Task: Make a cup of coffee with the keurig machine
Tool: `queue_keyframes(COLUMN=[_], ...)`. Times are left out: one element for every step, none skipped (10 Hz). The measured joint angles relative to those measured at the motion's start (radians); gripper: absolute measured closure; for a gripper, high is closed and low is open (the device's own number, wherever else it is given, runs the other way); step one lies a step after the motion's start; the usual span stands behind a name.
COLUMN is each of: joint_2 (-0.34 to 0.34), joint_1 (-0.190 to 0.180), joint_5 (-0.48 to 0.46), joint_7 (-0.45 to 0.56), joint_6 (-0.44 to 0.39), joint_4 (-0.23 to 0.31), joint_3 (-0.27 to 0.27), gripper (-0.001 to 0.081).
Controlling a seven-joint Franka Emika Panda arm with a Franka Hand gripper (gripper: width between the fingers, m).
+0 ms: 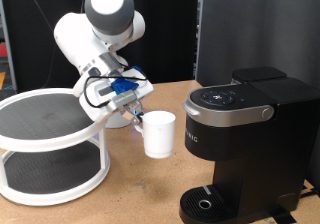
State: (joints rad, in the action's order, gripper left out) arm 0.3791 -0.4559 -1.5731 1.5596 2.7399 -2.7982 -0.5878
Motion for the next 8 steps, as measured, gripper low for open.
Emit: queue_keyframes(joint_2=[-0.022,-0.044,-0.065,-0.087,-0.106,-0.125,-0.140,-0.155], joint_1=[-0.004,-0.007,-0.009,-0.011,-0.012,-0.012,-0.012,-0.012], joint_5=[-0.036,-0.072,-0.106,-0.135,-0.162,-0.187,-0.207,-0.224], joint_7=[0.035,0.072,0.104,0.131,0.158,0.183,0.202,0.218], joint_6=[0.000,0.000,-0.002,-0.004,-0.009,-0.017,-0.023,-0.029], joint_4=[0.003,0.006,0.010,0.013,0.015,0.017,0.018,0.019], joint_3=[0.000,0.000,0.001,0.001,0.001,0.002,0.002,0.002], gripper=[0.0731,0.0731,0.0731,0.0731,0.0731,0.0731,0.0731,0.0731])
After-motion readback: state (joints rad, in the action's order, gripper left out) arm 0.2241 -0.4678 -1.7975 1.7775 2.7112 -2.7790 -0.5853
